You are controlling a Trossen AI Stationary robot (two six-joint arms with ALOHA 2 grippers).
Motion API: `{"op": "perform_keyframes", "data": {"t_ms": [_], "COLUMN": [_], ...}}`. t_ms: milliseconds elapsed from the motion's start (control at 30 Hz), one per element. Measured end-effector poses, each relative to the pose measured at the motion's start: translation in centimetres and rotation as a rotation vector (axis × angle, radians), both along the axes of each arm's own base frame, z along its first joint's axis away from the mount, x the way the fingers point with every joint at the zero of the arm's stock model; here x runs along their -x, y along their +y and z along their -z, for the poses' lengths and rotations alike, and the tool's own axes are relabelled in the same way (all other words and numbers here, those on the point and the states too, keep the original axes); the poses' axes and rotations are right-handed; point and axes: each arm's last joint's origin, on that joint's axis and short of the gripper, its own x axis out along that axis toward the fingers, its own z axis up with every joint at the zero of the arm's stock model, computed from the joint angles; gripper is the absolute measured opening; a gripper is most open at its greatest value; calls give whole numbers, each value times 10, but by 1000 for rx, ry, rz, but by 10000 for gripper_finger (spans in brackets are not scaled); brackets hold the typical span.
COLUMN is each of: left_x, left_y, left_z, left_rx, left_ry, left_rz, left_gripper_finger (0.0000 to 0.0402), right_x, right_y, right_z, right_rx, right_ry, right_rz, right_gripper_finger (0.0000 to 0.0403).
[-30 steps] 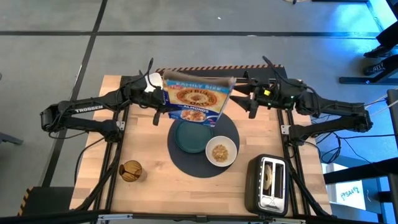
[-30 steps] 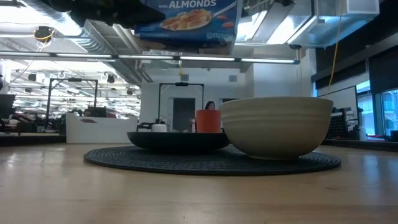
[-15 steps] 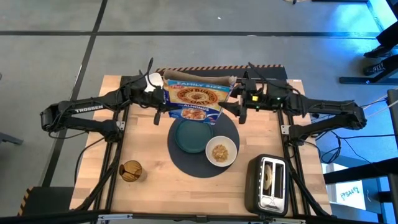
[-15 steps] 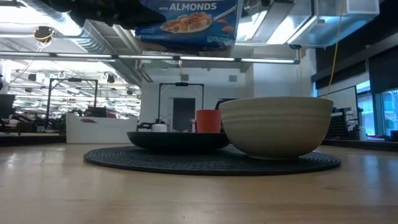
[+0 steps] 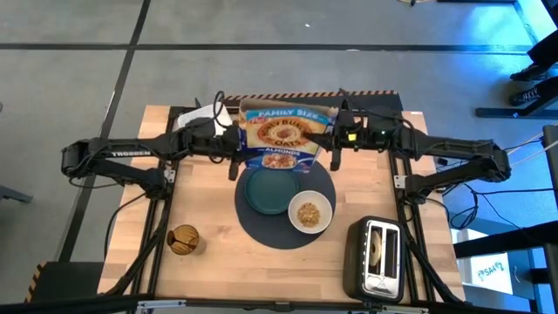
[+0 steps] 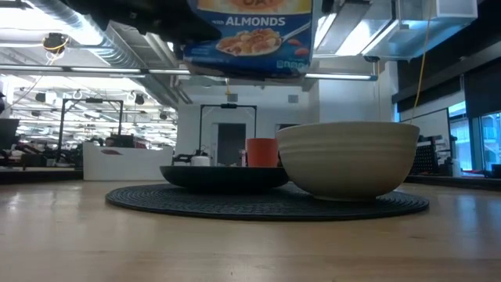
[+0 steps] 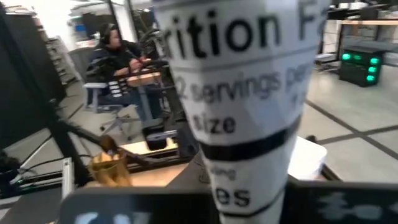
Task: Arrange a breakfast setting
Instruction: Pour the cereal from the cereal box into the white bowl
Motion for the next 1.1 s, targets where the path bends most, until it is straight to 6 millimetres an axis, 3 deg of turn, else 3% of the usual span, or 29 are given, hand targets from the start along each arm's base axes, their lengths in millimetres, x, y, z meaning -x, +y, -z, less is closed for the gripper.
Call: {"op": "perform_keyframes", "data": {"t_ms": [233, 433, 633, 933, 1100], "left_x": [2, 3, 3, 5, 7], "left_y": [4, 5, 6, 14, 19], "left_z": [-7, -5, -5, -6, -5], "left_rx": [76, 96, 90, 64, 63], "left_ry": [-67, -57, -58, -58, -58], "left_rz": [-194, -231, -247, -269, -289], "left_gripper_finger": [100, 159, 186, 191, 191], "right_x": [26, 60, 97, 136, 145], "right_y": [-11, -20, -22, -20, -20], "right_z": [-12, -22, -27, -16, 12], "right_rx": [10, 47, 106, 126, 108], "right_ry": [-12, 5, 63, 247, 303], "right_rz": [145, 275, 446, 693, 809], "right_gripper_finger": [1, 1, 0, 0, 0]}}
